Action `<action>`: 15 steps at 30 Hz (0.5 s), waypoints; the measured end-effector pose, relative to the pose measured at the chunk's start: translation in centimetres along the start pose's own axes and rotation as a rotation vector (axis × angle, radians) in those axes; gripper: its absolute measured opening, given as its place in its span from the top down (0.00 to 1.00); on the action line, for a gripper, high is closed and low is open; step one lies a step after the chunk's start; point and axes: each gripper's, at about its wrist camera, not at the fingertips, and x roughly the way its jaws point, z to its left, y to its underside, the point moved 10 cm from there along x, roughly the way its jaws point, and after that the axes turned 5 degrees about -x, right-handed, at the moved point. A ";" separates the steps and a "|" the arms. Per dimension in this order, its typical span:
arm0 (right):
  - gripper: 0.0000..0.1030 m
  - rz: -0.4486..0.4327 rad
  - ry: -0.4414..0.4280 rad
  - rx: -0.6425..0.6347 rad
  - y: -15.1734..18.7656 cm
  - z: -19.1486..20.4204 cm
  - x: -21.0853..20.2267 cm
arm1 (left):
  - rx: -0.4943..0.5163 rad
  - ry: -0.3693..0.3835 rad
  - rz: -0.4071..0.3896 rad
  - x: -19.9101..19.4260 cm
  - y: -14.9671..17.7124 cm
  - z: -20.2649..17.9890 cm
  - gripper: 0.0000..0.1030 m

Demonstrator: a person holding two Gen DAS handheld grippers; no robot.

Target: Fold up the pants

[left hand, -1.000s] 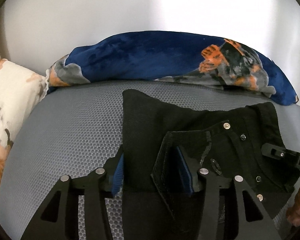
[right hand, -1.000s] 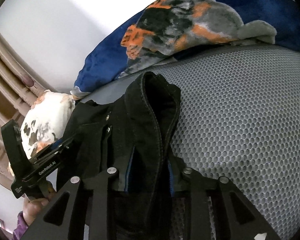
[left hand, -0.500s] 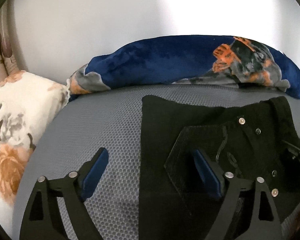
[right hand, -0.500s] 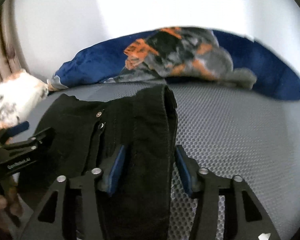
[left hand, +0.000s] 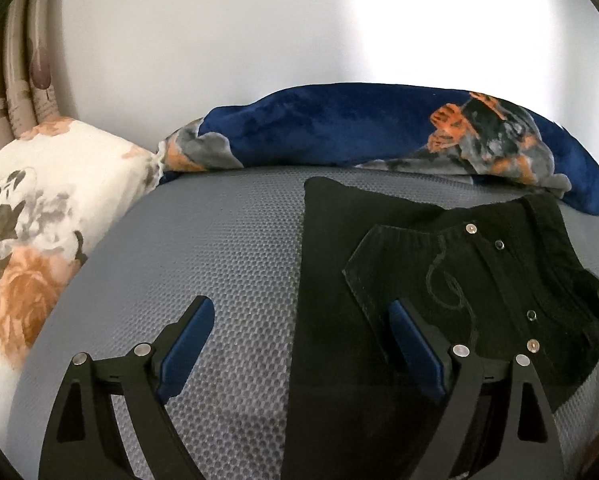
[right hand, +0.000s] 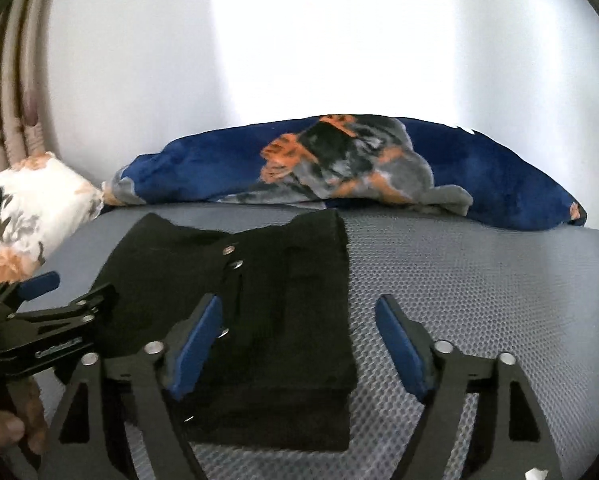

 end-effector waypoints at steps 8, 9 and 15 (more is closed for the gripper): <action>0.21 0.034 0.017 0.010 1.2 1.2 -0.6 | -0.018 -0.014 -0.003 -1.0 0.5 0.2 0.13; 0.21 0.032 0.016 0.013 1.2 1.2 -0.7 | -0.013 -0.017 -0.002 -1.1 0.6 0.2 0.13; 0.20 0.028 0.016 0.014 1.0 1.3 -1.3 | -0.026 -0.029 0.002 -1.7 0.5 0.5 0.13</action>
